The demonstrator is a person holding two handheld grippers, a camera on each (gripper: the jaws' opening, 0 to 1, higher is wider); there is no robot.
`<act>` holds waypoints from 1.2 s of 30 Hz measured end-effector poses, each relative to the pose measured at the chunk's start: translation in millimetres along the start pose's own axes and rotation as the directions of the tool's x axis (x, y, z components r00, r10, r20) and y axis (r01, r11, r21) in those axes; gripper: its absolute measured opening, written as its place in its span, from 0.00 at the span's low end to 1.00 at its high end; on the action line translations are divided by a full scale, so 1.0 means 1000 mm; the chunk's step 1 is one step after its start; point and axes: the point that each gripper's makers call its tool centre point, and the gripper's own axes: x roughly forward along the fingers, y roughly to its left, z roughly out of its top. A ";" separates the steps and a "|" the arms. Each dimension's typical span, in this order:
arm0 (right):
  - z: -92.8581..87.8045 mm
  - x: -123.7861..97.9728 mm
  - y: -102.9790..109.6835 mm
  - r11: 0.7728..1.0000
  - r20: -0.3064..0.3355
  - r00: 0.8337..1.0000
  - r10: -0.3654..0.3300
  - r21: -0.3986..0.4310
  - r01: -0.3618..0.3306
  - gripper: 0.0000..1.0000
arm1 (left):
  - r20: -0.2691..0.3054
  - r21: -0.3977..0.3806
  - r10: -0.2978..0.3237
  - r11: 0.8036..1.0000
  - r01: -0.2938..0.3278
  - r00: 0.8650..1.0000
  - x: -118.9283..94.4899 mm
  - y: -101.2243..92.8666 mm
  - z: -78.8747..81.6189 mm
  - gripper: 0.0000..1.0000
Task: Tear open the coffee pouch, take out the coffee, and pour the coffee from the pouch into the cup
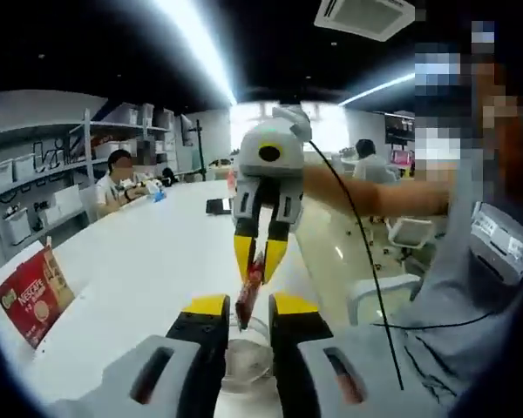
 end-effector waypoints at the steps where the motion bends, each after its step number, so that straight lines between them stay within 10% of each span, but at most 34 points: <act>1: 0.000 0.001 0.000 1.000 -0.013 1.000 0.006 -0.004 -0.006 0.10 | 0.001 -0.001 -0.001 1.000 0.001 1.000 0.001 0.000 -0.001 0.18; 16: 0.001 0.006 -0.007 0.997 -0.097 0.995 0.037 -0.058 -0.043 0.10 | -0.004 0.019 -0.036 0.999 0.036 0.999 0.006 -0.005 -0.014 0.07; 21: 0.007 0.002 -0.009 0.997 0.068 0.996 0.058 -0.060 -0.054 0.12 | 0.028 0.013 -0.020 1.000 0.020 0.999 0.005 -0.004 -0.011 0.06; 26: 0.000 0.000 -0.009 0.998 0.245 0.968 0.056 0.000 -0.057 0.33 | 0.077 0.001 -0.010 1.000 0.010 0.997 0.000 0.000 -0.008 0.06; 28: 0.002 -0.006 -0.011 0.996 0.367 0.929 0.042 0.055 -0.066 0.35 | 0.117 -0.012 -0.006 1.000 0.008 0.993 -0.002 0.000 -0.004 0.06; 30: 0.008 -0.018 -0.013 0.987 0.575 0.818 0.016 0.124 -0.106 0.36 | 0.179 -0.029 -0.024 0.999 0.030 0.983 -0.004 -0.002 0.002 0.06; 31: 0.009 -0.021 -0.013 0.986 0.616 0.788 0.015 0.121 -0.113 0.35 | 0.202 -0.032 -0.032 0.999 0.039 0.979 -0.004 -0.003 0.003 0.06; 34: 0.020 -0.035 -0.012 0.980 0.781 0.623 -0.052 0.159 -0.119 0.31 | 0.265 -0.060 -0.041 0.996 0.059 0.964 -0.005 0.000 0.006 0.06; 36: 0.027 -0.035 -0.009 0.978 0.826 0.558 -0.081 0.173 -0.114 0.29 | 0.286 -0.068 -0.049 0.995 0.071 0.957 -0.003 0.000 0.007 0.06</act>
